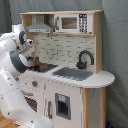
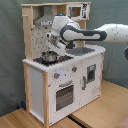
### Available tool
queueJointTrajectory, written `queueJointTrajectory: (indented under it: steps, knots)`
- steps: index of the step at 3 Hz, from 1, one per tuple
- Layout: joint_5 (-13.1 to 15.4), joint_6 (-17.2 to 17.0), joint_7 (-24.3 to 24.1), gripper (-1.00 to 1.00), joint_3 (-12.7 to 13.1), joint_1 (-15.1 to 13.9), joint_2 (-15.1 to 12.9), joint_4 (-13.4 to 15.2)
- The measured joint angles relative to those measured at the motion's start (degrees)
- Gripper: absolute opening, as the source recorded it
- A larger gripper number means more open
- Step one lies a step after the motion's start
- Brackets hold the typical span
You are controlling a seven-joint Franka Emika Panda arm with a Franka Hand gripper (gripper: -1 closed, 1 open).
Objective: Play with the kitchen
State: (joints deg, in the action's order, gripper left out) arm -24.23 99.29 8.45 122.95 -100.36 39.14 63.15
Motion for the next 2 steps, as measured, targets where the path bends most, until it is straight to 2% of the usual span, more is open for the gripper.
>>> queueJointTrajectory:
  steps: [1,2]
  knots:
    - [0.00,-1.76,0.62,1.00,4.02,-3.28,0.76,-1.42]
    - [0.00,-2.16,1.02,1.00,4.21,-3.36,0.97,-1.48]
